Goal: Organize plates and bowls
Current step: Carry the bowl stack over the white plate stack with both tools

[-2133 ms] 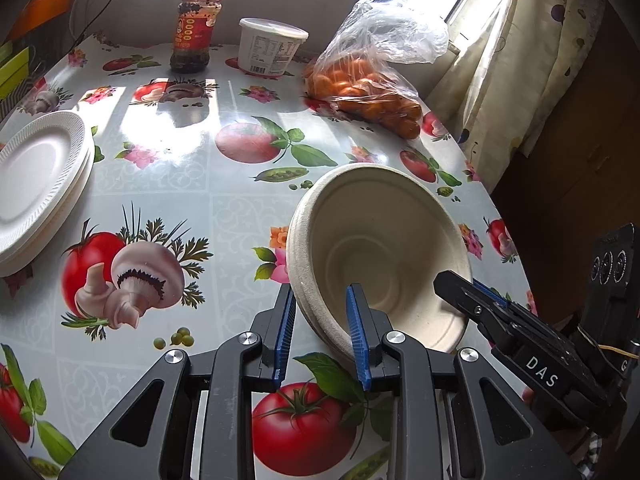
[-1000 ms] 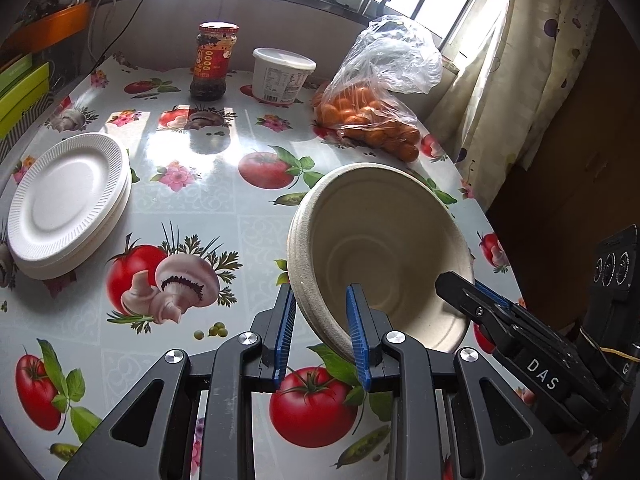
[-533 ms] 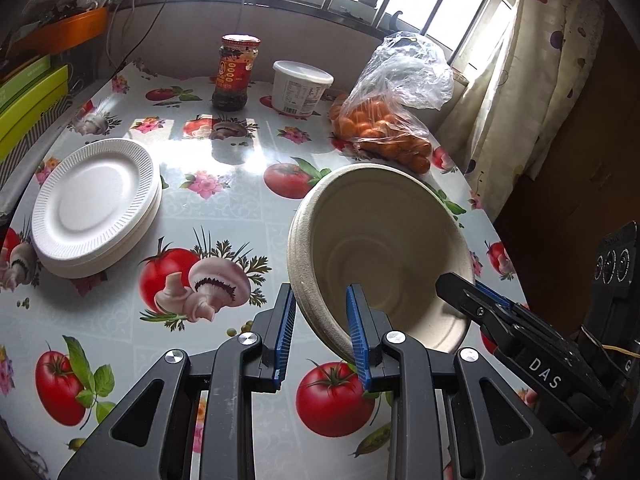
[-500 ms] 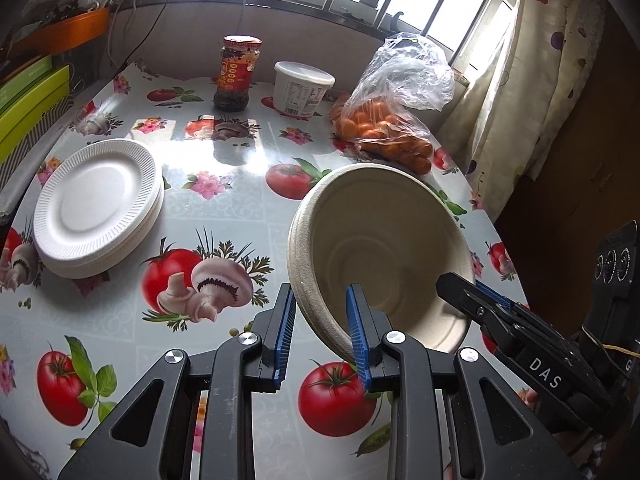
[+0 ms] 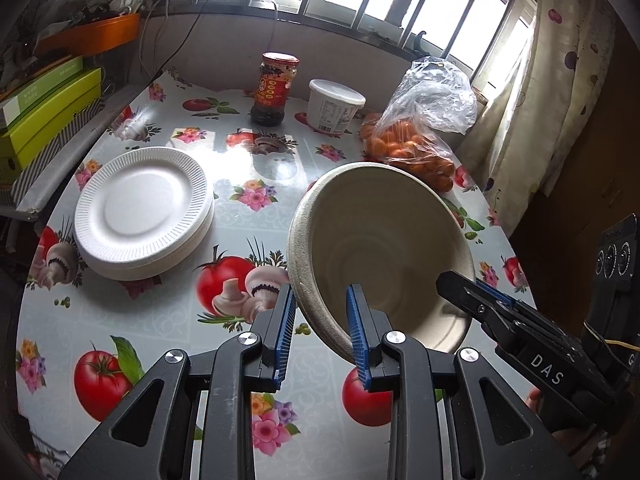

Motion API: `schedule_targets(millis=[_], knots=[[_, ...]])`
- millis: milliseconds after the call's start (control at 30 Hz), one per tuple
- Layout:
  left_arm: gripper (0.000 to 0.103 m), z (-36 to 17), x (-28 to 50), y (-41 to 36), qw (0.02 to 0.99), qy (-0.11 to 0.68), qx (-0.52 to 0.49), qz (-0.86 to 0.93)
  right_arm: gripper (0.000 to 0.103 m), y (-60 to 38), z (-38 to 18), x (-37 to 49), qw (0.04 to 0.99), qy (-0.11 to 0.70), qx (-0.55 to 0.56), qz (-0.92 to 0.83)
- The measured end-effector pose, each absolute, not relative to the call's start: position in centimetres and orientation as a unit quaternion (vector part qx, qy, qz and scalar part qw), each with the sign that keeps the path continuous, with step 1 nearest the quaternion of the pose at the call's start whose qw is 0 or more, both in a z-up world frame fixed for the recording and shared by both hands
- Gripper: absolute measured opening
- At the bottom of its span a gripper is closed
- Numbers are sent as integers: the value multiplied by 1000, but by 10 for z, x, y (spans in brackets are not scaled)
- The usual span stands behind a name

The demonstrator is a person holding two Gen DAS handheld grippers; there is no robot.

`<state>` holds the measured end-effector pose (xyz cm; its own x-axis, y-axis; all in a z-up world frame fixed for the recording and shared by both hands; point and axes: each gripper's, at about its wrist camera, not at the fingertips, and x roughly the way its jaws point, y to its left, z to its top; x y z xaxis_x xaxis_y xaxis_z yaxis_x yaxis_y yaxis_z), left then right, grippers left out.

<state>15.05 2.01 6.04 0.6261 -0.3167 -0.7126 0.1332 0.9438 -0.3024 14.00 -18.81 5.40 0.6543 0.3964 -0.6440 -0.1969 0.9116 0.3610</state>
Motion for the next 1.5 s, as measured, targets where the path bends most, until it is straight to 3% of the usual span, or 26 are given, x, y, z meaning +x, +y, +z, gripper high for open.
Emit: schedule_targets(millis=[1500], knots=[[27, 86, 152, 129, 910, 395, -126, -26, 25, -70, 77, 183, 878, 392, 109, 252]])
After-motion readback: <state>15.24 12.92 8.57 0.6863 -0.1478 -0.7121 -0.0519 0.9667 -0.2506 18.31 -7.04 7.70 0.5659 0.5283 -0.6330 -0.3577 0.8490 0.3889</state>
